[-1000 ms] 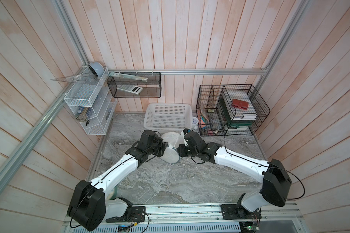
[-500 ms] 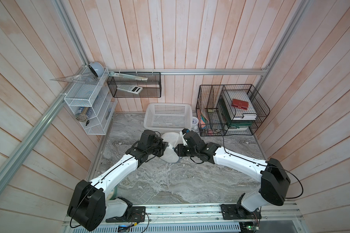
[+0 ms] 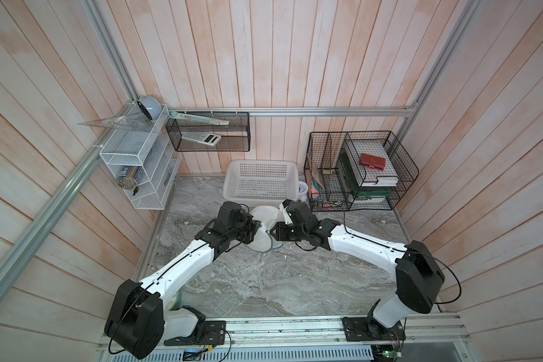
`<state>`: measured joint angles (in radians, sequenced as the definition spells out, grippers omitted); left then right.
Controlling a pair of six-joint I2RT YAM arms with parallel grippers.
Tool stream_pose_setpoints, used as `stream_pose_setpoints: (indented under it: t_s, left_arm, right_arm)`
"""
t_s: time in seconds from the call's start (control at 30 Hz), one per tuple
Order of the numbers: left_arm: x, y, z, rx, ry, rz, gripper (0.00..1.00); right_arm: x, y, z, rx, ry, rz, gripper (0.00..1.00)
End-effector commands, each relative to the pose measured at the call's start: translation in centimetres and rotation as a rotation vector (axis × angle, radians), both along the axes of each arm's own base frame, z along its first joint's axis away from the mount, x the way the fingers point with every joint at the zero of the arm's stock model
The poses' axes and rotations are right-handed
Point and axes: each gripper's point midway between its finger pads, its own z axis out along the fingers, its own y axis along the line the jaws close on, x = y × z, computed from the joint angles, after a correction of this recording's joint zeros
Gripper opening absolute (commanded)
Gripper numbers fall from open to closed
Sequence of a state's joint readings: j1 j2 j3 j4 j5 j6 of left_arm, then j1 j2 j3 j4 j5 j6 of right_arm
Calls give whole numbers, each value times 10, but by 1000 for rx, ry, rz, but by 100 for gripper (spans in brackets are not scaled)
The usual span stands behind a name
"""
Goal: Turn the laundry bag inside out
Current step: Zip the zipper on the laundry bag.
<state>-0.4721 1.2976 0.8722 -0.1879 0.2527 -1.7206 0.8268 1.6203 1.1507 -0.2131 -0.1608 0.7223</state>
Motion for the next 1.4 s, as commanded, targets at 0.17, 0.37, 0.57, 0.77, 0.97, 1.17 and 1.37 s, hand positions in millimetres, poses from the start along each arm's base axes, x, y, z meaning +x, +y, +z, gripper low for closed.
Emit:
stream_pose_setpoints:
  t_s: [0.17, 0.37, 0.57, 0.77, 0.97, 1.17, 1.37]
  left_arm:
    - [3, 1, 0, 10, -7, 0, 0]
    - [4, 1, 0, 11, -9, -3, 0]
    - [4, 1, 1, 12, -13, -4, 0]
    - [4, 0, 1, 13, -12, -7, 0]
    - [3, 1, 2, 13, -14, -8, 0]
    - [3, 1, 2, 16, -13, -6, 0]
    - [6, 11, 5, 10, -15, 25, 0]
  right_arm:
    - [-2, 15, 12, 89, 14, 26, 28]
    - [-4, 17, 9, 104, 35, 29, 28]
    - [-3, 19, 10, 125, 46, 15, 27]
    - [-2, 16, 10, 129, 46, 3, 21]
    - [0, 13, 8, 119, 43, -8, 13]
    - [3, 5, 8, 107, 27, -37, 0]
    - [3, -9, 4, 77, 18, -76, 0]
